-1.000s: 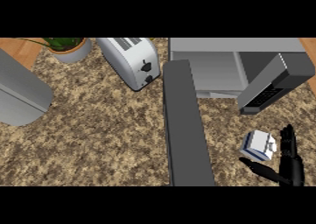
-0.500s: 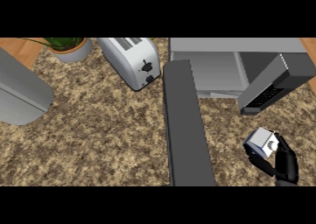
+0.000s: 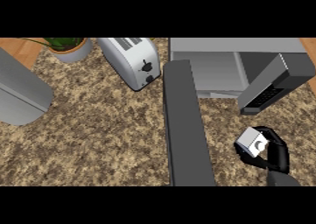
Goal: Pick up the milk, place it into the microwave and close the microwave
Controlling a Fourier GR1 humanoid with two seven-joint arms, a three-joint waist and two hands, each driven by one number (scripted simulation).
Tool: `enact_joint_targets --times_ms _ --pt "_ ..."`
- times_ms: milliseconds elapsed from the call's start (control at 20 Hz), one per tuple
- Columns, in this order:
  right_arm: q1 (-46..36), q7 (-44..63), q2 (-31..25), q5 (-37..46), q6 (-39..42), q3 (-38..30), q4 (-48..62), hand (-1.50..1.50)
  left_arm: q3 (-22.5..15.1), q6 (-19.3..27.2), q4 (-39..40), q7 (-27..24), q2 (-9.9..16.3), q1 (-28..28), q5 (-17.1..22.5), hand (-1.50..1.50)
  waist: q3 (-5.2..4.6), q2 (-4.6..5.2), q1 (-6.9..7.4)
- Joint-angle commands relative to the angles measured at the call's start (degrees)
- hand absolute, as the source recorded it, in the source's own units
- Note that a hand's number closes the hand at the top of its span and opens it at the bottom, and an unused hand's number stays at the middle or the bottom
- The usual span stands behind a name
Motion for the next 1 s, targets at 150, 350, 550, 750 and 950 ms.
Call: enact_joint_targets --times_ms 150,350,550,750,950 --pt "-5.7 -3.2 -2.2 3.6 8.8 5.0 1.8 1.50 -0.4 1.1 0.1 2.4 1.0 -2.3 1.0 -1.50 0.15 0.25 0.29" --pt "-7.8 -1.9 -0.9 3.9 14.5 7.6 1.2 1.50 0.4 0.0 -2.5 2.0 -0.2 0.7 2.1 -1.50 0.10 0.02 0.42" --pt "-7.2 0.0 1.5 3.1 17.2 9.6 -3.0 1.50 0.1 -1.5 -0.1 -0.8 -0.3 1.8 1.3 -1.50 0.04 -0.14 0.00" --pt "-5.1 6.5 4.4 4.1 11.5 12.5 -13.4 1.50 4.0 -3.8 2.4 -3.5 -0.3 3.6 3.0 -1.50 -0.02 -0.25 -0.37" --pt "-4.0 15.6 5.1 3.6 9.0 13.5 -23.7 1.50 4.6 -0.5 0.8 3.5 2.3 -1.8 4.9 -1.50 -0.01 -0.23 -0.98"
